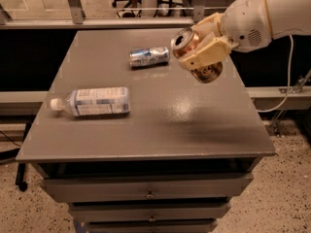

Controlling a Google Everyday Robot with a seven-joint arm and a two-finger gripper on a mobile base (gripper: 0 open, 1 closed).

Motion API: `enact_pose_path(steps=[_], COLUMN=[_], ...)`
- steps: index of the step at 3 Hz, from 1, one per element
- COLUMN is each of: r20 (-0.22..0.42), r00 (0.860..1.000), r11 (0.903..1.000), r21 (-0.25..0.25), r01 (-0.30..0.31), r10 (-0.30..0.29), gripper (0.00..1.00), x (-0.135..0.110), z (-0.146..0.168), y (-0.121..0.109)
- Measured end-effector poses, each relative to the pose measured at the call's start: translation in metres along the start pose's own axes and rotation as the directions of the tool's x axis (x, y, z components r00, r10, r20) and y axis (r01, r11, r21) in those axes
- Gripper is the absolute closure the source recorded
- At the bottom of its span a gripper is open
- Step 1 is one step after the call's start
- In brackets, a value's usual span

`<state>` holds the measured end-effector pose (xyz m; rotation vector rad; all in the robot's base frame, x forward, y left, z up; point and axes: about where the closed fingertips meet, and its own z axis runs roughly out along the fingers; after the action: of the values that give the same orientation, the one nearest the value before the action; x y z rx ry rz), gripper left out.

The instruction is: Place orange can upright

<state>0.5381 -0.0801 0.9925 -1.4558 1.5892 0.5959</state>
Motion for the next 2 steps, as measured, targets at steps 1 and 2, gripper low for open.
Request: enact_pose_path(steps=[1, 2], r20=[0.174, 0.327], r00=[0.983, 0.941], r11=[0.9982, 0.9954], r21=[0.016, 0.011], r01=[-0.057, -0.095], r10=[0.053, 0.086], gripper=[1.0, 1.0], x=[0.009, 0.0139], z=[-0.0028, -0.0089], y=[-0.0016, -0.0029])
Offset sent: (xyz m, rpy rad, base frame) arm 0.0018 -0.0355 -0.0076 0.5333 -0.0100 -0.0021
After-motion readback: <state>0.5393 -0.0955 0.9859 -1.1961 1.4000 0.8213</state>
